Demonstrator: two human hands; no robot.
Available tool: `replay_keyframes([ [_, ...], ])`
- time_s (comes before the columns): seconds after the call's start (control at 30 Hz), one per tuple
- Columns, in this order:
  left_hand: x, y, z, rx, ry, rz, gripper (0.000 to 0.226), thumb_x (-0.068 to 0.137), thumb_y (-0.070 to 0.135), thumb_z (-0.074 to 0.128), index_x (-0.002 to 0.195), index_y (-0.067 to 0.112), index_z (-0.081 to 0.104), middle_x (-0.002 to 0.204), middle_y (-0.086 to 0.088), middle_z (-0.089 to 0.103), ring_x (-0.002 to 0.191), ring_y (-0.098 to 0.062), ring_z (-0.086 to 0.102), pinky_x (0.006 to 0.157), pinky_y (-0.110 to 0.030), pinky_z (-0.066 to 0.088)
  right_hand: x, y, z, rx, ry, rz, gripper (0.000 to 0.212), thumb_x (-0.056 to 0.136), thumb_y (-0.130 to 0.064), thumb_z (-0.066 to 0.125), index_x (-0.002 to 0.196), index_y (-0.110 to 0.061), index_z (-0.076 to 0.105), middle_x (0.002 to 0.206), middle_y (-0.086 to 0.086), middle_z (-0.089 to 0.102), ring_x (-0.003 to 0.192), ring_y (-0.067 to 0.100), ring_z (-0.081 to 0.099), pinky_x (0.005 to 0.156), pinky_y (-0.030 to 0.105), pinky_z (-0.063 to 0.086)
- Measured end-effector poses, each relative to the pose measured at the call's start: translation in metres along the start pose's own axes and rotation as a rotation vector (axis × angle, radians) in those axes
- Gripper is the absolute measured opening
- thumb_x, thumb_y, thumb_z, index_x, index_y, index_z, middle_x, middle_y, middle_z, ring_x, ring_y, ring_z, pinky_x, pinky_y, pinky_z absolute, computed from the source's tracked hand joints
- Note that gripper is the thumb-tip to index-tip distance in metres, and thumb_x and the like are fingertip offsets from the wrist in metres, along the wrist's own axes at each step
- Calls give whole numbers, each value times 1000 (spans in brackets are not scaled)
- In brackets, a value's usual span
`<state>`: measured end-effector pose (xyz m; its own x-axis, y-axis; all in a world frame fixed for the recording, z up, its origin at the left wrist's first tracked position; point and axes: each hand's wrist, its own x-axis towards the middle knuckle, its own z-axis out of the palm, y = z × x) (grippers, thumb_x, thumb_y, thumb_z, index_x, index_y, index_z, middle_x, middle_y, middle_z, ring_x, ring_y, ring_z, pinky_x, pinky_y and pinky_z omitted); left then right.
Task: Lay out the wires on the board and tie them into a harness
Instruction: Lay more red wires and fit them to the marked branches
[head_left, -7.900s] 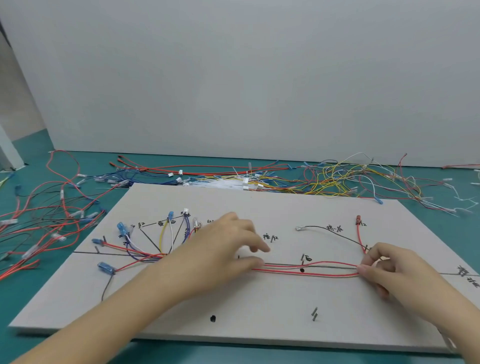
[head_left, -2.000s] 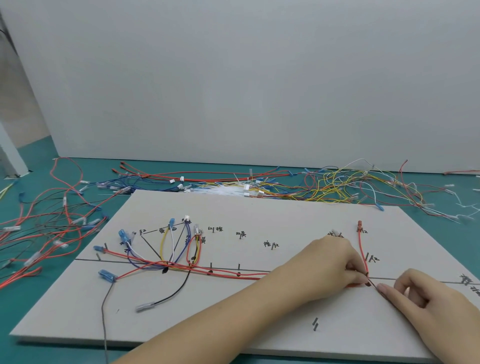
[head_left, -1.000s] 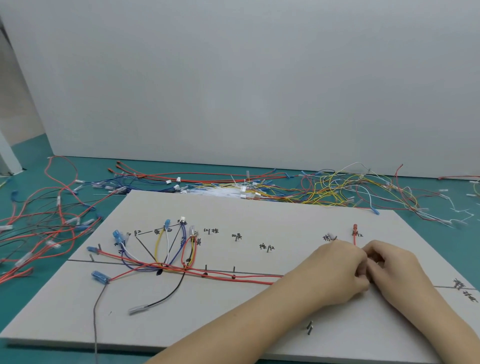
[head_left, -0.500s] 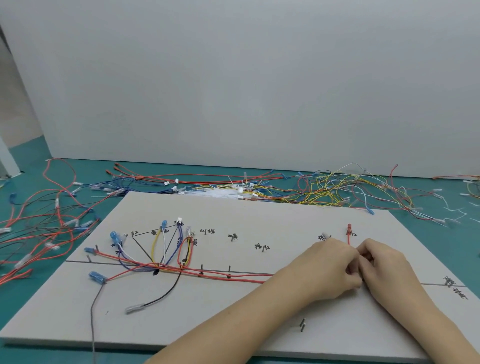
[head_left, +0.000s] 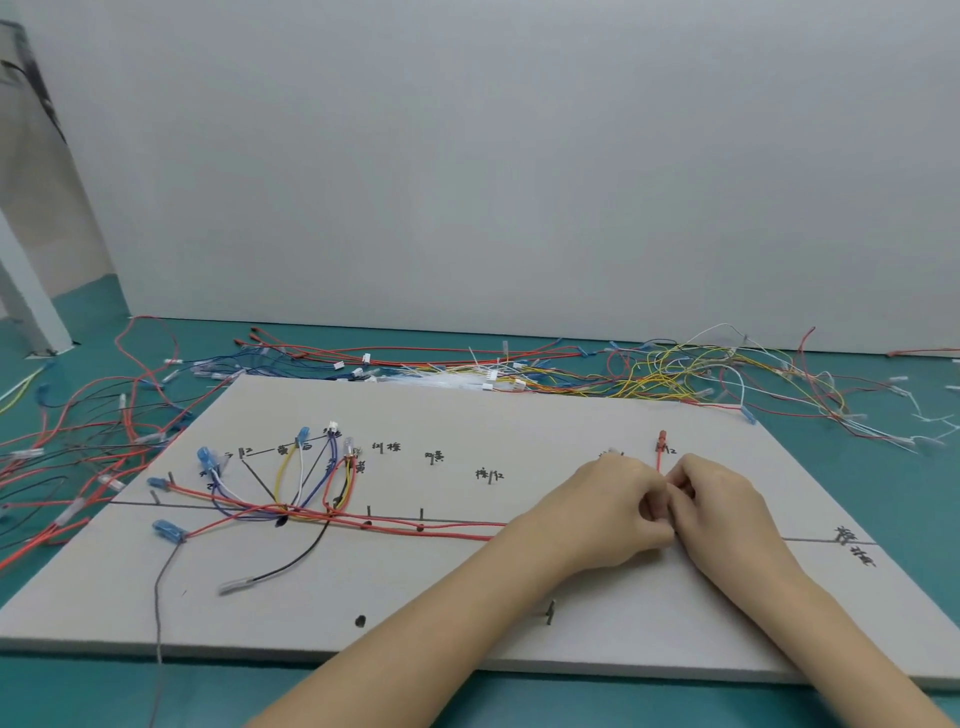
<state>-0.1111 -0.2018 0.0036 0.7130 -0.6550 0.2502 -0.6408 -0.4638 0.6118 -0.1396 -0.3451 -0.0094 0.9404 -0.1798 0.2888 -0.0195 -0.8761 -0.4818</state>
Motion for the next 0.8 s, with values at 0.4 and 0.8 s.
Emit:
replay_keyframes([
  [0.4,0,-1,9,55,62,-19,10,84,19,65,83,9,64,87,-9,67,83,-23,59,70,-31,43,9,9,-7,72,-79,-69,22,80,-1,60,67,-18,59,67,-8,61,68,10,54,58,26,36],
  [0.8,2,2,4,147,-11,22,10,88,11,61,84,6,69,92,-10,70,91,-29,59,81,-42,48,1,-1,-6,-177,-134,-39,13,90,-18,50,82,-13,41,81,4,53,78,33,51,68,43,43],
])
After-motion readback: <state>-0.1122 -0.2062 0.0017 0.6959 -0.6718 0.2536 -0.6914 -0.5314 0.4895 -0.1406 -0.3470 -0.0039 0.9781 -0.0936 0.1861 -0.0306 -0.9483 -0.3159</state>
